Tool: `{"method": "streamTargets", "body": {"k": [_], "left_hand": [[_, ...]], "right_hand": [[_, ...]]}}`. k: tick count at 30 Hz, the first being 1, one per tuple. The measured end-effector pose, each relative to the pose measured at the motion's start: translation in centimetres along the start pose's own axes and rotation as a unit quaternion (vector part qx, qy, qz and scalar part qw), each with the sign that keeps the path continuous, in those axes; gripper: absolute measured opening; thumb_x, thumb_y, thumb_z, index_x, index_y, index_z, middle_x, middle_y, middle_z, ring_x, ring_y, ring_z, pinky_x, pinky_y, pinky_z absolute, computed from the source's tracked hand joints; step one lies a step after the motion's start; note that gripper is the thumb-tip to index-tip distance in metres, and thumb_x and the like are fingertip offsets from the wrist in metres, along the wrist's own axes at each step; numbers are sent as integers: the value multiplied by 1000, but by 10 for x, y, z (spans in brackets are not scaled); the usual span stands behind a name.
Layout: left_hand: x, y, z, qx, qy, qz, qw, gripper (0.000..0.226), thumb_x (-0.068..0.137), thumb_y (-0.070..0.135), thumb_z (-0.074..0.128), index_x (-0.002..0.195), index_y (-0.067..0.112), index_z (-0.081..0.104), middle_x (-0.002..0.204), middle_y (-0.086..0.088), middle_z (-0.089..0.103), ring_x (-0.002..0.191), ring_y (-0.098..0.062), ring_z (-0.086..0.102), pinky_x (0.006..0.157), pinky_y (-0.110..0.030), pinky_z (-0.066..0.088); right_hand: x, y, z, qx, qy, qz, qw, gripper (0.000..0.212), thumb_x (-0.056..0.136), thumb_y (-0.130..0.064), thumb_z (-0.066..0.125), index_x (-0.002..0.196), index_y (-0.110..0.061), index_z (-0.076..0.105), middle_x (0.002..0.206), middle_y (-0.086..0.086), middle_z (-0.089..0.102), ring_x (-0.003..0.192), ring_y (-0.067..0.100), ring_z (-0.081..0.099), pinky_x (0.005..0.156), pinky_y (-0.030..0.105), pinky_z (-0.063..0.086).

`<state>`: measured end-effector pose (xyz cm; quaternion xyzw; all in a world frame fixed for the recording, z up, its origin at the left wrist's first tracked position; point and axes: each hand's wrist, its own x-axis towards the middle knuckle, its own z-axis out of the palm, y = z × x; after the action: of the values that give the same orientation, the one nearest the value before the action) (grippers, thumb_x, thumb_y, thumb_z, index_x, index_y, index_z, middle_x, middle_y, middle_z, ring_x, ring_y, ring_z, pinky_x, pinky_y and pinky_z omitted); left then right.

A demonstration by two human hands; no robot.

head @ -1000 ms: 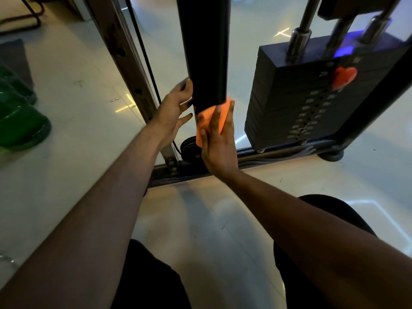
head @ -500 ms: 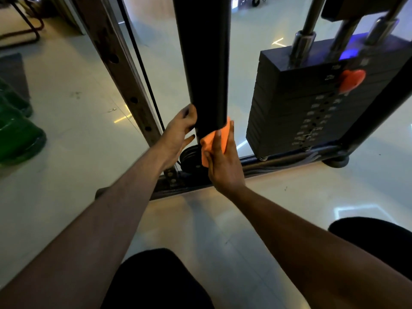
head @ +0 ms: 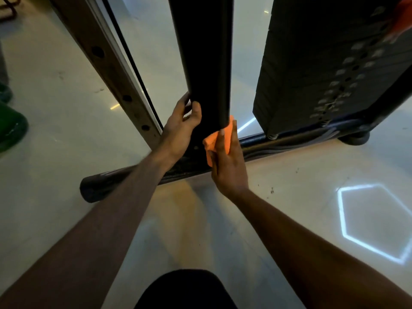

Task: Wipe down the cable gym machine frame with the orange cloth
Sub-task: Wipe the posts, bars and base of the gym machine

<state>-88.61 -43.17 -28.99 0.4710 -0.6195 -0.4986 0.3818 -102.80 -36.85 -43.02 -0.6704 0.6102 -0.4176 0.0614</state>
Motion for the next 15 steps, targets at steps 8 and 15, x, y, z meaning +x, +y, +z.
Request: {"method": "streamTargets", "body": {"k": [8,15], "left_hand": [[-10,-42,6,155,0,72,985,59,113,51,43,168,43,21,162,18,45,146,-7,48,116,-40,49],[-27,-101,2,418,39,212,883,72,114,25,49,171,10,9,179,-11,6,167,-28,-2,134,-52,14]], "right_hand": [[17,-25,17,113,106,94,984,72,115,-56,33,171,-39,-9,180,9,14,162,27,29,122,58,42],[-49,63,41,-117,-48,23,992,107,108,-20,64,168,-37,-23,181,18,-7,167,39,-5,129,70,14]]}}
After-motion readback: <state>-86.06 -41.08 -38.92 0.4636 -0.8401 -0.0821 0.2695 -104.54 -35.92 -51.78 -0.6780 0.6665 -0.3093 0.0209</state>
